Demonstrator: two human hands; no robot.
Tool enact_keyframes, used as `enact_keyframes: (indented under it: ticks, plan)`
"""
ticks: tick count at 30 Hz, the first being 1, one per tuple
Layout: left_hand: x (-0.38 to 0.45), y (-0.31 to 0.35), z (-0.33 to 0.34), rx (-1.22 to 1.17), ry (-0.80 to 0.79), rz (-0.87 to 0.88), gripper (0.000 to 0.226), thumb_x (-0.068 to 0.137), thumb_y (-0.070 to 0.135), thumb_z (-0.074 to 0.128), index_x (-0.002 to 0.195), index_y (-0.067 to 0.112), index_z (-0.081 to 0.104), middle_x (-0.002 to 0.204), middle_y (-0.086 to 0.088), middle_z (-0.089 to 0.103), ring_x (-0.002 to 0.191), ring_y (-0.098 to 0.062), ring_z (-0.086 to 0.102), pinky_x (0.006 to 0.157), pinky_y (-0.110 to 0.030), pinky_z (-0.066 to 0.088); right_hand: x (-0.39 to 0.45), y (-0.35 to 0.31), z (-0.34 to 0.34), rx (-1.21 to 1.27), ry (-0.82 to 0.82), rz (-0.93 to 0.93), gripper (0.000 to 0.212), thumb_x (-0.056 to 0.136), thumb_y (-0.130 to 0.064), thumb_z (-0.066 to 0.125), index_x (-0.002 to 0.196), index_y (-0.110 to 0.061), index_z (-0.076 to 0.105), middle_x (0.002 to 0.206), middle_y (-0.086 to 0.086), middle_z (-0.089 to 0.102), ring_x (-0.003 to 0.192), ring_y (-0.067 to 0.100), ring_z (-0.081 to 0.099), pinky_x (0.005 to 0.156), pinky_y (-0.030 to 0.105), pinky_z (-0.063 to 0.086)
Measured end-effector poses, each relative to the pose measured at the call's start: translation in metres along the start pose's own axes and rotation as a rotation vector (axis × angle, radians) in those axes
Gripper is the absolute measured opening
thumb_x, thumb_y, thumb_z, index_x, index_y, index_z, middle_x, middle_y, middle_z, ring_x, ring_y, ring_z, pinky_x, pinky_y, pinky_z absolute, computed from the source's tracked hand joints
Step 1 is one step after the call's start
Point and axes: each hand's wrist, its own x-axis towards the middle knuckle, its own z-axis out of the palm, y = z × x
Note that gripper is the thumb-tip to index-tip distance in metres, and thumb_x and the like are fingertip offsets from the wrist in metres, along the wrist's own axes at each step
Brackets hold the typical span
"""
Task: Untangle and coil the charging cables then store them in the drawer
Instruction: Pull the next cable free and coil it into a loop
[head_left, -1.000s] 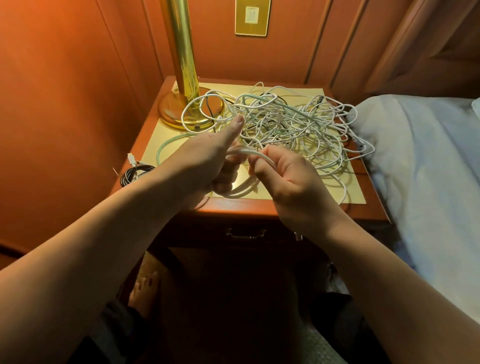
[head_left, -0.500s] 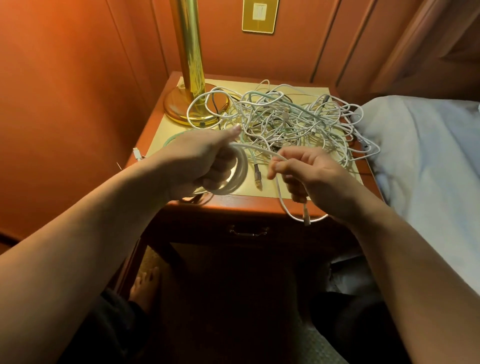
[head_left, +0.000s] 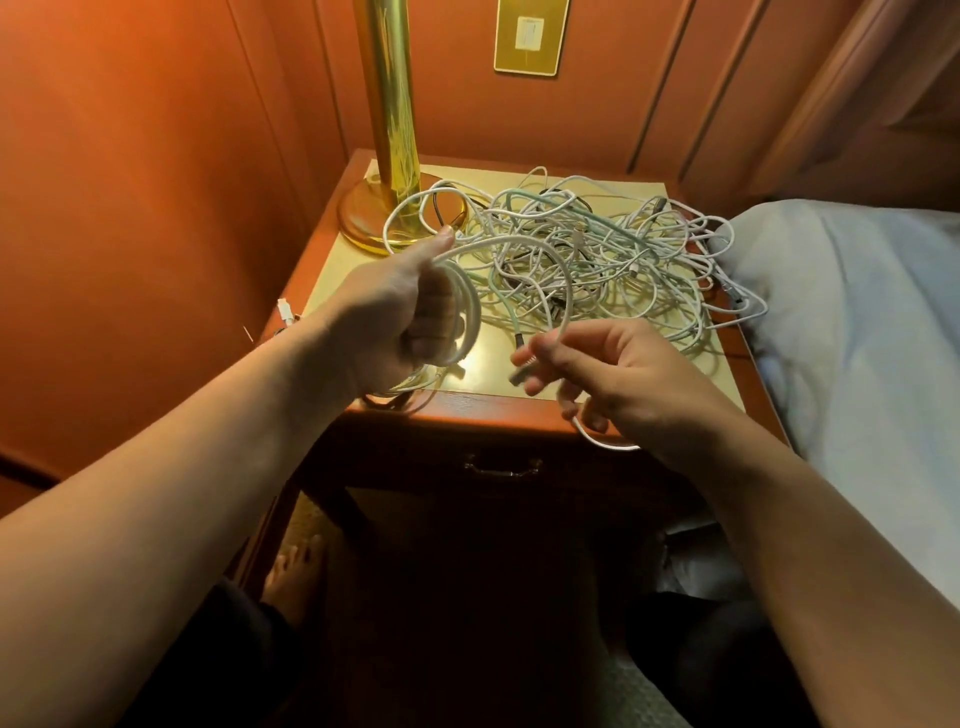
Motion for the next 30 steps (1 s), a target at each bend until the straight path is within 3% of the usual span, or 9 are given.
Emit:
enact_keyframes:
  ticks: [6,12,15,19,21,23,27,29,30]
  plan:
    - [0.001,-0.009,0.013,-0.028,-0.056,-0.058,0.052,0.105,0.048,0.045,0.064,0.024,0.024,0.050,0.006,0.018,0.042,-0.010,0.014,0.040,-0.022,0.013,0.004,0.001,0.014,0.200,0.101,0.013,0.011,0.103,-0.021,0.061,0.108,-0.011,0.061,0.089,0.010,0.078,0.058,0.015,0.054,0.042,0.020,0.035]
    - [0.009,-0.011,0.007,-0.057,-0.097,-0.073,0.048,0.104,0.050,0.046,0.068,0.027,0.024,0.076,-0.002,0.007,0.059,-0.015,0.006,0.049,-0.027,0.008,0.004,0.005,0.017,0.209,0.204,-0.061,0.010,0.100,-0.021,0.066,0.103,-0.013,0.071,0.084,0.003,0.075,0.061,0.014,0.049,0.045,0.027,0.028]
    - [0.009,-0.011,0.006,-0.079,-0.133,-0.090,0.042,0.104,0.050,0.045,0.085,0.030,0.013,0.075,0.000,0.006,0.058,-0.014,0.005,0.052,-0.028,0.006,0.005,0.005,0.017,0.219,0.240,-0.059,0.012,0.102,-0.022,0.064,0.103,-0.017,0.075,0.089,0.002,0.075,0.063,0.012,0.048,0.045,0.025,0.029]
    - [0.005,-0.010,0.010,-0.027,-0.130,-0.104,0.044,0.105,0.050,0.043,0.074,0.029,0.020,0.070,0.001,0.008,0.055,-0.012,0.007,0.049,-0.026,0.008,0.006,0.005,0.025,0.337,0.157,-0.012,0.017,0.102,-0.024,0.061,0.099,-0.019,0.078,0.090,0.002,0.076,0.064,0.011,0.047,0.046,0.019,0.031]
    - [0.004,-0.011,0.012,-0.032,-0.128,-0.107,0.047,0.105,0.050,0.044,0.068,0.025,0.028,0.059,0.004,0.019,0.045,-0.010,0.018,0.043,-0.020,0.024,0.006,0.006,0.033,0.370,0.114,0.006,0.021,0.102,-0.027,0.061,0.092,-0.019,0.078,0.091,0.001,0.076,0.064,0.011,0.048,0.045,0.019,0.033]
    - [0.004,-0.014,0.012,-0.049,-0.120,-0.109,0.048,0.103,0.051,0.048,0.067,0.023,0.033,0.059,0.003,0.026,0.048,-0.011,0.029,0.055,-0.024,0.043,0.008,0.007,0.041,0.427,0.087,0.051,0.029,0.103,-0.034,0.058,0.088,-0.020,0.079,0.092,0.001,0.072,0.065,0.011,0.048,0.044,0.020,0.033]
    - [0.003,-0.015,0.010,0.012,-0.075,-0.107,0.052,0.101,0.054,0.051,0.066,0.020,0.037,0.054,0.002,0.031,0.044,-0.013,0.030,0.046,-0.026,0.031,0.010,0.007,0.046,0.440,-0.075,0.136,0.049,0.099,-0.061,0.051,0.102,-0.021,0.079,0.082,0.000,0.051,0.063,0.010,0.036,0.048,0.024,0.028]
    - [0.001,-0.015,0.012,0.062,-0.030,-0.087,0.053,0.101,0.054,0.052,0.066,0.017,0.039,0.053,0.001,0.032,0.039,-0.012,0.031,0.040,-0.024,0.029,0.009,0.003,0.042,0.383,-0.158,0.165,0.054,0.094,-0.061,0.051,0.113,-0.017,0.074,0.070,-0.003,0.046,0.057,0.011,0.033,0.050,0.026,0.031]
    - [-0.001,-0.015,0.014,0.089,-0.002,-0.074,0.051,0.101,0.054,0.053,0.069,0.016,0.041,0.052,0.002,0.031,0.037,-0.011,0.031,0.037,-0.022,0.029,0.007,0.001,0.040,0.340,-0.193,0.179,0.050,0.094,-0.059,0.053,0.114,-0.017,0.070,0.069,-0.002,0.053,0.055,0.012,0.038,0.050,0.026,0.036]
